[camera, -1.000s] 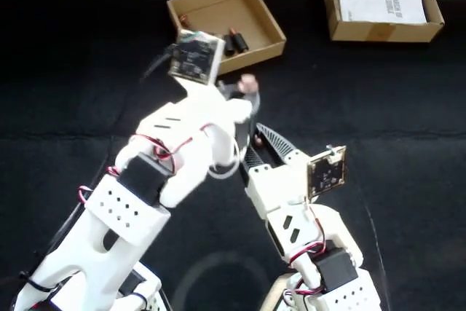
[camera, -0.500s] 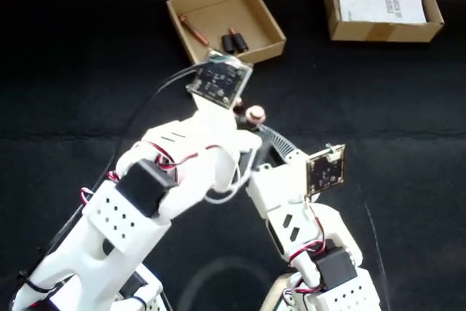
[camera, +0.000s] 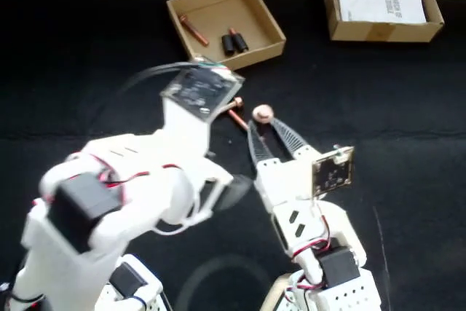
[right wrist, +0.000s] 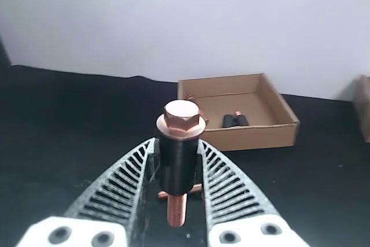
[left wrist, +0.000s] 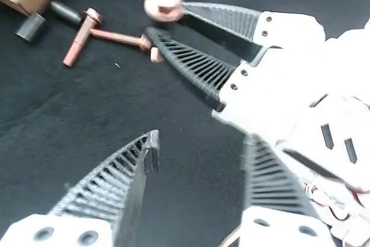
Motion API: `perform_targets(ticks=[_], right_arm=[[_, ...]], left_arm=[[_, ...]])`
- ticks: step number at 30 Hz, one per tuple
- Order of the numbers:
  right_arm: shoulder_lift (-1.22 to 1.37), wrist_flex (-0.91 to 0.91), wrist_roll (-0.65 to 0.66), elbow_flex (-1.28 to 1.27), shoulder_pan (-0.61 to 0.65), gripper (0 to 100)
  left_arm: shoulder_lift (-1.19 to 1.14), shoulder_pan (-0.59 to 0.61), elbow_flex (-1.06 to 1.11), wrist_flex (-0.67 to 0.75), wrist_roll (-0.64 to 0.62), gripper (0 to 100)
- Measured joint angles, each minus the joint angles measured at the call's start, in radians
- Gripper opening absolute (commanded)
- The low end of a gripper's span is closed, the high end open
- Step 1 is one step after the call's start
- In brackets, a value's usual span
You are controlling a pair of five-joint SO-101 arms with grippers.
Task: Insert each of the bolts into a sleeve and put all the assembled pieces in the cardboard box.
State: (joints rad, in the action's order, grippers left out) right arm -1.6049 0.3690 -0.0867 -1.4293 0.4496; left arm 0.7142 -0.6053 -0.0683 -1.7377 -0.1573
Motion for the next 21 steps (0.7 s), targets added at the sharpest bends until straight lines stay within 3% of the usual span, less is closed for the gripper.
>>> perform_targets(ticks=[2, 9, 16, 21], right_arm=[[0.071, -0.009, 0.0, 0.054, -0.057, 0.7], [0.448, -0.017, 0.0, 0.414, -0.144, 0.7], [0.872, -0.017, 0.0, 0.804, -0.149, 0.7], [1.162, -0.017, 0.0, 1.062, -0.149, 0.7]], left_arm=[[0.034, 0.057, -0.031, -0.008, 0.002, 1], [0.195, 0.253, 0.012, -0.012, 0.074, 1], [0.356, 0.454, 0.331, 0.002, 0.08, 1], [0.47, 0.577, 0.62, 0.18, 0.08, 1]])
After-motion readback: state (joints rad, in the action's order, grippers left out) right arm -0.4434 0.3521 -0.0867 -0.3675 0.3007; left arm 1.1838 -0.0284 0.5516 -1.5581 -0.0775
